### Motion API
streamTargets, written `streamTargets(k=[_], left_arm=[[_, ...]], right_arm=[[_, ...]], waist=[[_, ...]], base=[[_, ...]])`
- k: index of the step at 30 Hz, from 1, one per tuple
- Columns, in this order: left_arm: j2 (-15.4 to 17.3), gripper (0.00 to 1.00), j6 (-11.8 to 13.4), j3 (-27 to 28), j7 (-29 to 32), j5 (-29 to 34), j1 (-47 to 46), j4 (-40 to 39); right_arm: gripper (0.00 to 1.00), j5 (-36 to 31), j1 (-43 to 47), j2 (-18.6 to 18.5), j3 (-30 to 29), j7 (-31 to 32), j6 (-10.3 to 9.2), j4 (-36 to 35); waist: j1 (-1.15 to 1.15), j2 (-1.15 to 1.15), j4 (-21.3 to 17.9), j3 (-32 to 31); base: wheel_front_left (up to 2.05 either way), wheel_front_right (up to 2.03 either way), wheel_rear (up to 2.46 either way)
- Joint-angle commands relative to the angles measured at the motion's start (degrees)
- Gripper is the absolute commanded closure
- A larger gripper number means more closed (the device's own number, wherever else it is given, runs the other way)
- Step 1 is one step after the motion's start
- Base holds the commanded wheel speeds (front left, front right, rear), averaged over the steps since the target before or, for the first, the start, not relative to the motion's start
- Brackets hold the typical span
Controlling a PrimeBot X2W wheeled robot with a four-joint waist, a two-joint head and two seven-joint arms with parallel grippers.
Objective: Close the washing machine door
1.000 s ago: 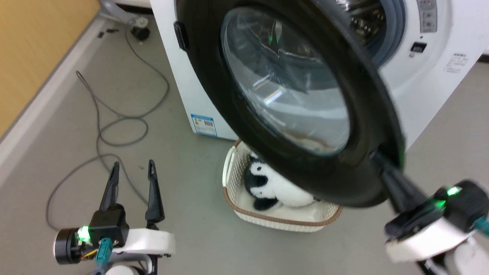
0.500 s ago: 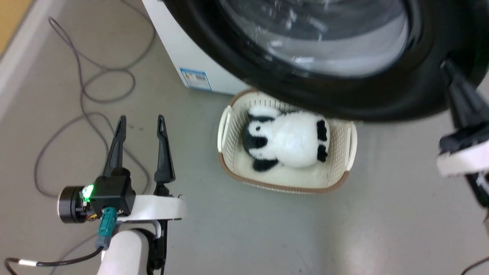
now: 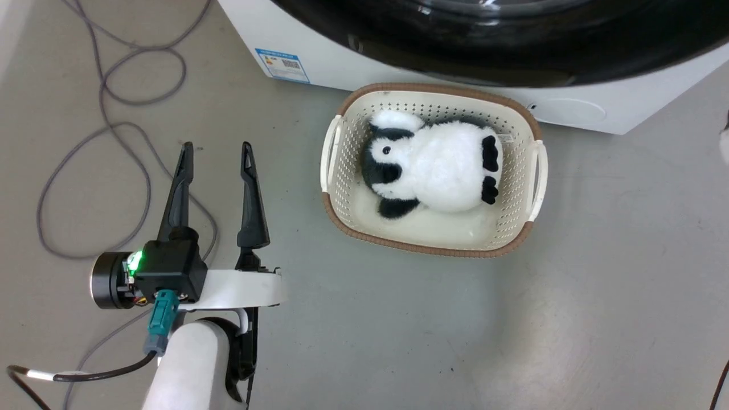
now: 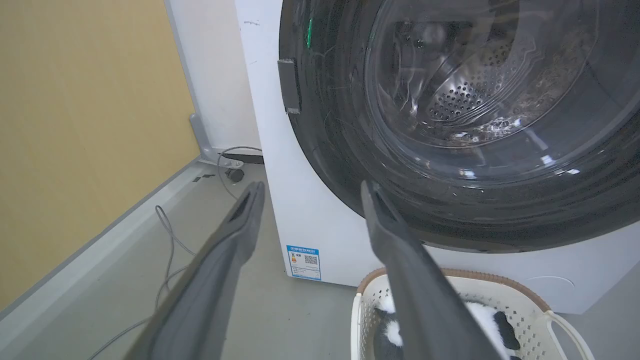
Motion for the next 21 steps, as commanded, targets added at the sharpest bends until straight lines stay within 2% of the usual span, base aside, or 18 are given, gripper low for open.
streamTargets(k=[1, 7, 11, 15, 21], left_arm=[[0.04, 0.00, 0.28, -0.14, -0.25, -0.34, -0.76, -0.33], [0.04, 0.00, 0.65, -0.36, -0.25, -0.65, -1.00, -0.35], [0.04, 0.00, 1.06, -0.44, -0.25, -0.77, -0.68, -0.21], [0.04, 0.00, 1.24, -0.01, -0.25, -0.67, 0.64, 0.49], [0.04, 0.00, 0.62, 1.57, -0.25, 0.62, 3.33, 1.69]], right_arm=[[1.00, -0.25, -1.53, -0.17, -0.26, -0.26, -0.06, 0.58], [1.00, -2.58, -5.50, 0.54, -1.27, -0.26, -0.06, 5.00], [1.00, -3.62, -4.85, 1.87, -1.93, -0.26, -0.06, 5.13], [1.00, -4.28, -1.30, 3.47, -3.37, -0.26, -0.06, 2.20], [1.00, -8.19, 6.00, 8.06, -9.82, -0.26, -0.06, -7.34]], waist=[[-0.01, 0.00, 0.18, 0.19], [-0.01, 0.00, 0.73, 0.62], [-0.01, 0.00, 0.83, -0.47], [-0.01, 0.00, 0.27, -3.09], [-0.01, 0.00, -1.77, -9.19]], base=[[0.00, 0.00, 0.00], [0.00, 0.00, 0.00], [0.00, 0.00, 0.00], [0.00, 0.00, 0.00], [0.00, 0.00, 0.00]])
